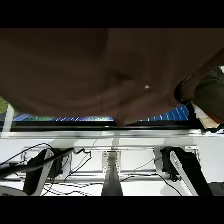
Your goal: Fold the clothes and pants, and hang the long-sleeved shirts on hangers.
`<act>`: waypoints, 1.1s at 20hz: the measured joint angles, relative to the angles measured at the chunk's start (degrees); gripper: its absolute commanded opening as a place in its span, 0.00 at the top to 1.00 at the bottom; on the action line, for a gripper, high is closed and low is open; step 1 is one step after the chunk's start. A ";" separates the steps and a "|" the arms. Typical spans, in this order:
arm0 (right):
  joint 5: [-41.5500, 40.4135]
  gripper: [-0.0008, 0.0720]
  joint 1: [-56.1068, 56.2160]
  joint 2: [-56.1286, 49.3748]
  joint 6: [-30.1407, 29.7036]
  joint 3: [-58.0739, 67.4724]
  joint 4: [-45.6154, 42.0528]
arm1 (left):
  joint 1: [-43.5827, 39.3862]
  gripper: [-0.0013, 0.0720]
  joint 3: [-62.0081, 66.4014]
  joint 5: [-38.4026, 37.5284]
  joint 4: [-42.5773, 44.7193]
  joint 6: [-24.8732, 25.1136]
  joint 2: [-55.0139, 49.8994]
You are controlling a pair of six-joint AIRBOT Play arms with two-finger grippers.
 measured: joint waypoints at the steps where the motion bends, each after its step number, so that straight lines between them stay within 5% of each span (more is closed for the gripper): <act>1: 1.49 0.97 0.00 -2.86 1.14 0.00 -0.04 | -0.94 0.96 0.00 -2.23 0.74 -0.31 -2.99; 6: 11.39 0.96 0.00 -23.63 5.11 0.00 -0.35 | -8.68 0.96 0.00 -12.28 3.82 0.37 -23.15; 12: 8.66 0.96 0.00 -47.54 6.16 0.02 -0.24 | -16.61 0.96 0.00 -9.09 6.54 0.76 -44.98; 19: 10.86 0.96 0.00 -57.51 6.36 0.07 -8.02 | -19.61 0.96 0.02 -11.47 12.04 0.63 -54.03; 20: 13.55 0.83 0.00 -57.81 6.38 0.07 -9.84 | -19.71 0.83 0.04 -14.10 14.34 0.11 -54.49; 21: 16.41 0.33 0.00 -58.07 6.43 0.07 -11.52 | -19.80 0.33 0.02 -16.94 16.28 -0.46 -55.06; 22: 18.64 0.05 0.00 -58.27 6.43 0.07 -12.94 | -19.85 0.05 0.02 -19.78 17.90 -0.85 -55.63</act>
